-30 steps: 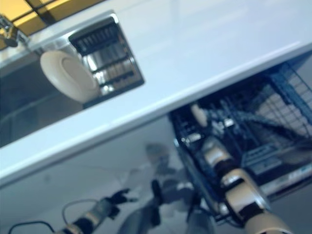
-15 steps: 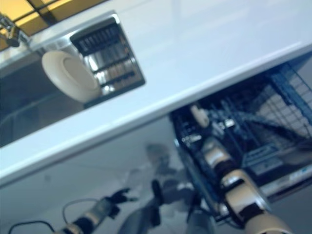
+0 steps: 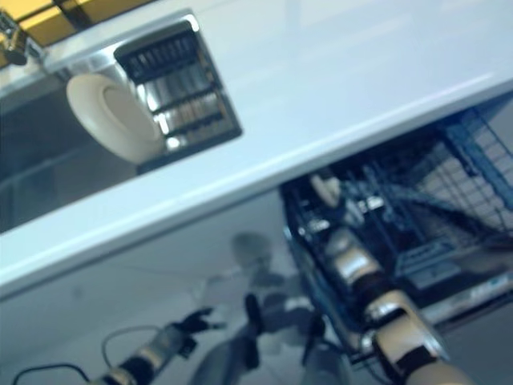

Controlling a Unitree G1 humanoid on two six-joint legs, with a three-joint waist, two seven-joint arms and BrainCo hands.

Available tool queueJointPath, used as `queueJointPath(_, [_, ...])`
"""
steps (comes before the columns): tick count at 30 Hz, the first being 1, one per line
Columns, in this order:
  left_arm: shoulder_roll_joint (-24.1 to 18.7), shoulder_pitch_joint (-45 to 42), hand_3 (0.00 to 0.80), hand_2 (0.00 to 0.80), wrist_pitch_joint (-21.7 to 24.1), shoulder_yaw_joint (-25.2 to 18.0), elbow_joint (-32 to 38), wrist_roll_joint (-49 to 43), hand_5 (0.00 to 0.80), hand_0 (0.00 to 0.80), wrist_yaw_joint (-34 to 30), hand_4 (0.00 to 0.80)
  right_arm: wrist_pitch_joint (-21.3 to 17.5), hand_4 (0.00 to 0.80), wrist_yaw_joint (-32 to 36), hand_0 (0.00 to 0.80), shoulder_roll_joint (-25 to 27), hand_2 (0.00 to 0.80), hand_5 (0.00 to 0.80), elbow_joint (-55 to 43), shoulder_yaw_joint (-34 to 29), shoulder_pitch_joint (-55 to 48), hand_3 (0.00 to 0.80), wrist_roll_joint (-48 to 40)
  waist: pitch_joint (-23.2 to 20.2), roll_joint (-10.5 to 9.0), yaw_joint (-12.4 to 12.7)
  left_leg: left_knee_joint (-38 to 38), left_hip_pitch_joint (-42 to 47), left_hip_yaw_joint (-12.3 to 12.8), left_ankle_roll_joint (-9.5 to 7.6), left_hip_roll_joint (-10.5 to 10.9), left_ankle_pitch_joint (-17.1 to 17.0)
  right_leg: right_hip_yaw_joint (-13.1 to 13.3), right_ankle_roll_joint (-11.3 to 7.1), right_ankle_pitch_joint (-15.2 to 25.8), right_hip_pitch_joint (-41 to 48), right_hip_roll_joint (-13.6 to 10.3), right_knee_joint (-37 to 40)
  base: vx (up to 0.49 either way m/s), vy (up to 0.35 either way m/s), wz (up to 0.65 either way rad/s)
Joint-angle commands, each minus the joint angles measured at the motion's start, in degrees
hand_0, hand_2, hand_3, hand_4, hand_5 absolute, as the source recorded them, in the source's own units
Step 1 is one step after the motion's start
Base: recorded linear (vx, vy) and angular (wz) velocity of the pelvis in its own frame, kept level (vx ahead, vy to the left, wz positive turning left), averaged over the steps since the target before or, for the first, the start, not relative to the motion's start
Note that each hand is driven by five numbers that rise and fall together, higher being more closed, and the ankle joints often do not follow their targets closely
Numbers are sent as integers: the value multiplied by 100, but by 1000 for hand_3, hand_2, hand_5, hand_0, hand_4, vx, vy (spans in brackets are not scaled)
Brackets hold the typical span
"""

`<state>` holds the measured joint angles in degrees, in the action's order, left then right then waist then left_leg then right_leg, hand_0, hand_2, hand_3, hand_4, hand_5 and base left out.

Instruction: Take plates into dishwasher

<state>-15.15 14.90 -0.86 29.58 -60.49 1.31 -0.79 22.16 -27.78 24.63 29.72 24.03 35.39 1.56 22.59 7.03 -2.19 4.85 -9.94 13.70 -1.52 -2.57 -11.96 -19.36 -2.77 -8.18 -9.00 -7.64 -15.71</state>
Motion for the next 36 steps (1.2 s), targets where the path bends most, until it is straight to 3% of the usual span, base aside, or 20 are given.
queueJointPath(1, [-157, 119, 0, 0, -17, -173, -53, -55, 0, 0, 131, 0, -425, 0, -299, 0, 117, 0, 0, -589, -277, 23, 0, 167, -35, -286, 62, 15, 572, 40, 4, 177, 1090, 81, 346, -32, 75, 347, 334, 0, 0, 0])
queueJointPath(16, [-145, -132, 0, 0, -22, -514, 41, -167, 0, 0, 221, 0, -854, 0, 9, 0, 243, 0, 0, -1767, -714, -784, 0, 374, -125, -419, -85, 15, 667, 180, 12, 118, 1134, 143, 335, -44, 206, 421, 445, -3, -3, -1])
queueJointPath(27, [-356, -442, 0, 0, 0, -973, 54, -255, 0, 0, 213, 0, -1067, 0, 927, 0, 1103, 0, 0, -2976, -1646, -1844, 0, 399, -297, -665, -285, 15, 843, 406, 22, 26, 1202, 237, 257, -36, 373, 503, 525, -20, -11, -5])
queueJointPath(31, [-428, -666, 0, 0, 34, -1194, 79, -336, 0, 0, 192, 0, -1372, 0, 1367, 0, 1425, 0, 0, -3403, -2172, -2452, 0, 121, -413, -779, -384, 15, 987, 482, 60, -15, 1270, 326, 190, -42, 524, 536, 594, 7, -18, -9])
queueJointPath(36, [-441, -861, 0, 0, 78, -1345, 55, -355, 0, 0, 222, 0, -1971, 0, 1345, 0, 1467, 0, 0, -3953, -2822, -2991, 0, -648, -578, -876, -499, 15, 1107, 631, 74, -58, 1338, 398, 153, -21, 683, 600, 724, -15, -20, -13])
